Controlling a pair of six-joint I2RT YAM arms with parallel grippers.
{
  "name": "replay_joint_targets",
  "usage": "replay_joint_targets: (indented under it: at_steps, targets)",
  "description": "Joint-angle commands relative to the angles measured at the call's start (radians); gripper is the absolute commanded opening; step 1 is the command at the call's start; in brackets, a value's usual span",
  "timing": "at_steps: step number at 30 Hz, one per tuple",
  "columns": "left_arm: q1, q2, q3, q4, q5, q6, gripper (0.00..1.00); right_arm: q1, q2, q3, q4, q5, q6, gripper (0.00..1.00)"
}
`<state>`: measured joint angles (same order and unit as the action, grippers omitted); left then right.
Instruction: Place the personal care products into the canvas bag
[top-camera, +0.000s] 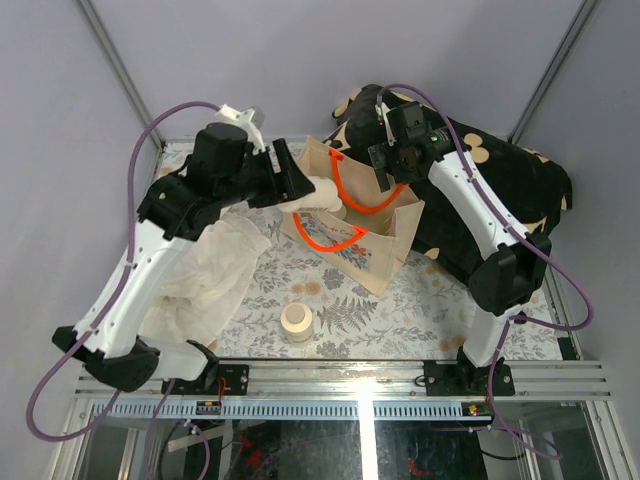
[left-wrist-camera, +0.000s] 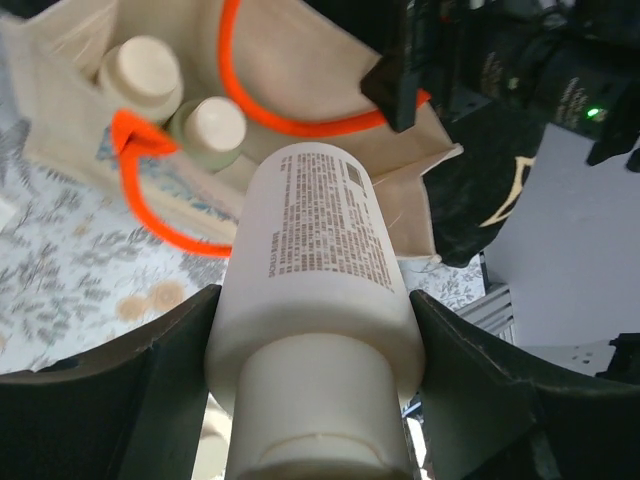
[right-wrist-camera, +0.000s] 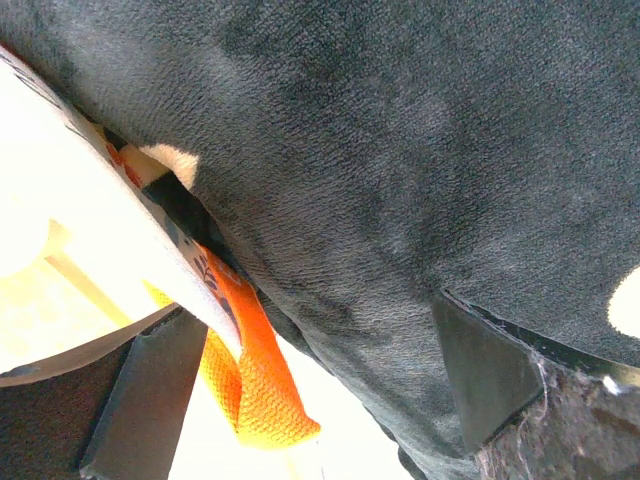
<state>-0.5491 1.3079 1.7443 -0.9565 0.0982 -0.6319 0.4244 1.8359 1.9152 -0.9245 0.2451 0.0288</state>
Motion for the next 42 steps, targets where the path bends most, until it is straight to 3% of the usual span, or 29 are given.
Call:
replay_joint_targets:
  at_steps: [1, 8, 16, 20, 25, 30, 42]
  targets:
    - [0.002, 0.081, 0.128, 0.274, 0.133, 0.073, 0.00, -0.002, -0.008, 0.048, 0.006, 0.015, -0.021, 0.99]
    - [0.002, 0.262, 0.190, 0.394, 0.234, 0.114, 0.00, -0.002, -0.029, 0.067, -0.003, 0.034, -0.018, 1.00]
    - [-0.003, 0.412, 0.202, 0.380, 0.251, 0.191, 0.00, -0.003, -0.073, 0.131, -0.007, 0.031, 0.016, 0.99]
    - [-0.027, 0.484, 0.248, 0.313, 0.238, 0.243, 0.00, -0.003, -0.092, 0.122, -0.019, 0.091, 0.018, 0.99]
    - [-0.077, 0.602, 0.422, 0.163, 0.238, 0.314, 0.00, -0.005, -0.110, 0.085, -0.016, 0.133, 0.019, 0.99]
    - [-0.118, 0.699, 0.552, -0.006, 0.101, 0.374, 0.00, -0.018, -0.131, 0.073, -0.010, 0.164, 0.039, 0.99]
    - [-0.123, 0.671, 0.345, -0.066, -0.100, 0.392, 0.00, -0.044, -0.220, 0.070, 0.023, 0.254, 0.089, 0.99]
